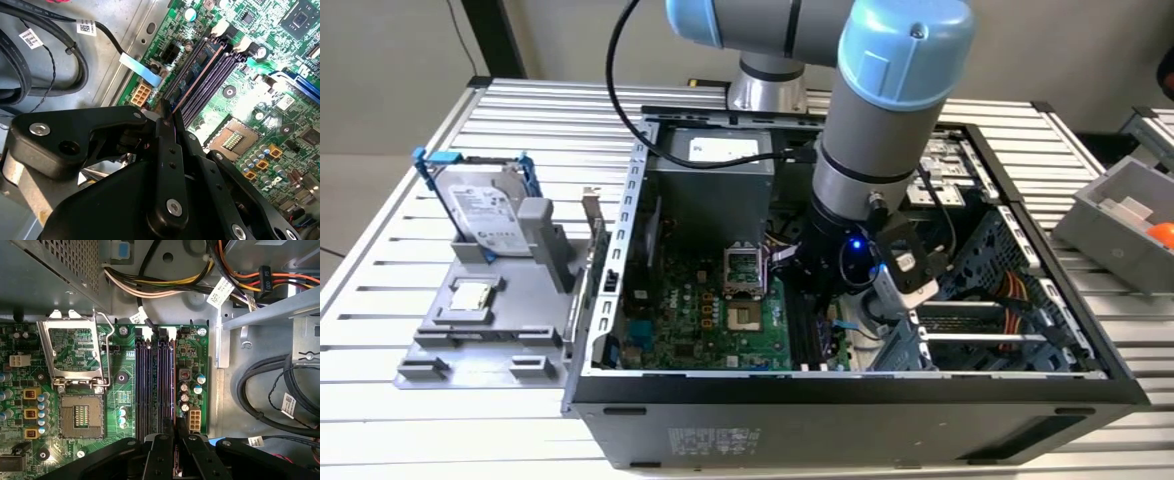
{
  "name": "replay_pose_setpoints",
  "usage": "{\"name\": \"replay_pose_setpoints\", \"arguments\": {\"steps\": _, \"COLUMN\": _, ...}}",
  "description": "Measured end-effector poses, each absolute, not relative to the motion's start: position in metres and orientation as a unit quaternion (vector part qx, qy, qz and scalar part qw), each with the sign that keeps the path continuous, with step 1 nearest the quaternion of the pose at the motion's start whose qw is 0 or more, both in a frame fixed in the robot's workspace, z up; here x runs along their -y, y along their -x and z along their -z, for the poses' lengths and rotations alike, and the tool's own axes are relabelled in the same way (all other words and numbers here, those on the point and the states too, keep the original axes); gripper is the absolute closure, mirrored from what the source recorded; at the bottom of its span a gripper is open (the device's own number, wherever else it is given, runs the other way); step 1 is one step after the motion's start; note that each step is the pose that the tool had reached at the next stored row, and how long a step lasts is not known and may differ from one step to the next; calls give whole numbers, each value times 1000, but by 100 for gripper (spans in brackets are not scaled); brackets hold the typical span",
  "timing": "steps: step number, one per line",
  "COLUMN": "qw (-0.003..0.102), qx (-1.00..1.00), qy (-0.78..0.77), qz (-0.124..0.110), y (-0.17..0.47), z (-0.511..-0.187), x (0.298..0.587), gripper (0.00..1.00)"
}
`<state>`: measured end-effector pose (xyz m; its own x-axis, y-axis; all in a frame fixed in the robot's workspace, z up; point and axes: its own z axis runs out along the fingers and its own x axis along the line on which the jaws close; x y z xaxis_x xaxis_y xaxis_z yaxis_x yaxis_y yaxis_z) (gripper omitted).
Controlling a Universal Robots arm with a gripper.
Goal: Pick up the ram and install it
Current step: 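Insert the ram into the slot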
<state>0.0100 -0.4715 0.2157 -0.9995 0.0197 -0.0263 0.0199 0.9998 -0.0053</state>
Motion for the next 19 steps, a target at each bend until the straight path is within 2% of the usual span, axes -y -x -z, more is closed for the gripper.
{"name": "replay_pose_setpoints", "arguments": {"steps": 19, "qw": 13, "qx": -1000, "qy": -10, "qz": 3, "y": -9, "z": -212, "x": 472, "gripper": 100}}
